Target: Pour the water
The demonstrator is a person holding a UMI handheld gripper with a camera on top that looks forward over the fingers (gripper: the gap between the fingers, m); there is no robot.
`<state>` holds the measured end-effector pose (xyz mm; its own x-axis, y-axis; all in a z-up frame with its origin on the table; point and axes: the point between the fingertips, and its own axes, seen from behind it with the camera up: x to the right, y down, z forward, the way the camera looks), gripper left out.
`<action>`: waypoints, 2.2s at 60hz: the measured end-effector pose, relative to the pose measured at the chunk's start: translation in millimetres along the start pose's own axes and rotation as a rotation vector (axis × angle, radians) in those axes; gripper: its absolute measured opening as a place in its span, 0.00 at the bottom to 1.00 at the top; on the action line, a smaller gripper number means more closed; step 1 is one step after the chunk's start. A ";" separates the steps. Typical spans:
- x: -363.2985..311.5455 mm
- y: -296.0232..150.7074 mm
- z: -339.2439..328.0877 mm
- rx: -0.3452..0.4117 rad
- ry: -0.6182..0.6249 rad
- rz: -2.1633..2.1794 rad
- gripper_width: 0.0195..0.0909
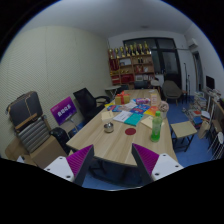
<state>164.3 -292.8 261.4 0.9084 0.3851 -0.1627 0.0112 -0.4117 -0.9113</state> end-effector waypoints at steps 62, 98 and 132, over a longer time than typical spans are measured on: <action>272.3 11.0 268.0 0.156 0.384 0.007 0.89; 309.7 27.0 334.9 0.111 0.501 0.080 0.29; 233.5 -147.9 252.8 0.000 0.628 -0.645 0.24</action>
<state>269.2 66.8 262.5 0.7868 0.0192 0.6169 0.5979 -0.2717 -0.7541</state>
